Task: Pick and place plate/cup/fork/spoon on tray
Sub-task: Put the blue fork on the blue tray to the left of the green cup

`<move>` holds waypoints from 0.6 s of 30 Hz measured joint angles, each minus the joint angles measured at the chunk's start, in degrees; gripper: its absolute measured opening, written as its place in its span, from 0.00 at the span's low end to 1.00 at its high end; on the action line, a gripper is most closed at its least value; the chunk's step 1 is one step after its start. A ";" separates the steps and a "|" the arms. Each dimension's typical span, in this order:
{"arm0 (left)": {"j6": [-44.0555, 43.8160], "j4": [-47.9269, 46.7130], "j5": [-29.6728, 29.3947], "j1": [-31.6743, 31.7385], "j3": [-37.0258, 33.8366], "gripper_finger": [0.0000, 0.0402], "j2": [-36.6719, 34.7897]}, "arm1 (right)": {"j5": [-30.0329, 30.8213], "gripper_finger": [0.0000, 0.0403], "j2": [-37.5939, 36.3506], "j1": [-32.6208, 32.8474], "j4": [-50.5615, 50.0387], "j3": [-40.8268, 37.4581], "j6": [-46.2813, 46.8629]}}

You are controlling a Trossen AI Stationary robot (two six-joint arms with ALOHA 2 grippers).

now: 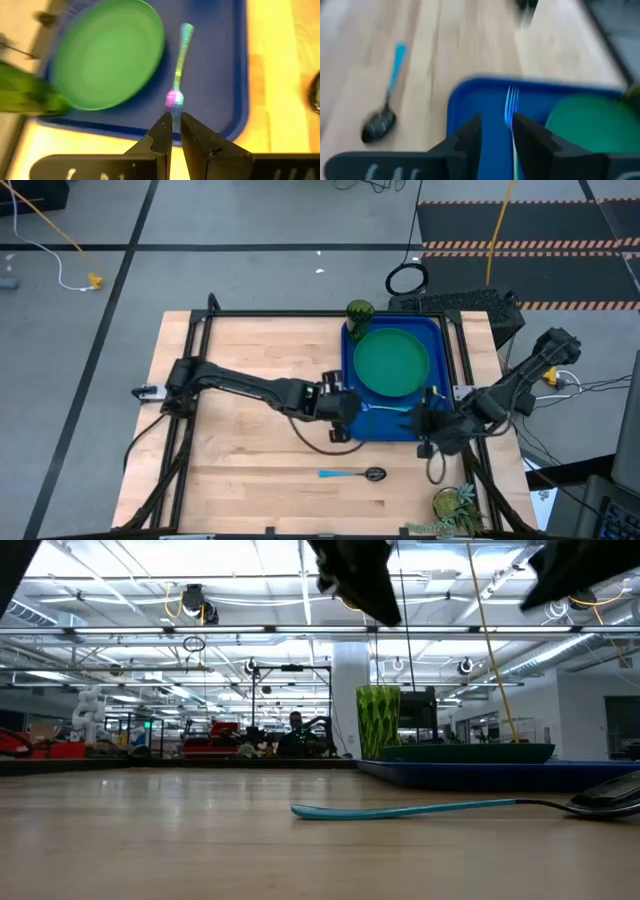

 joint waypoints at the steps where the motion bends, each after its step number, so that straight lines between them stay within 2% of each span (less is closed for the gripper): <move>1: -0.05 -0.80 -1.39 -0.03 0.04 0.10 -0.80 | -1.75 0.23 -0.03 -0.95 -0.09 -1.22 0.99; 6: -1.36 -4.72 -5.22 1.42 -1.50 0.10 -1.16 | -7.29 0.14 -0.08 -4.48 -1.19 -8.09 4.07; 13: -3.67 -1.30 -4.56 6.24 -8.91 0.10 -1.07 | -12.83 0.05 -0.12 -8.14 -1.81 -15.62 6.64; 18: -4.45 -1.31 -1.85 7.63 -9.29 0.10 -1.22 | -14.38 0.00 -0.12 -10.35 -1.16 -16.86 6.85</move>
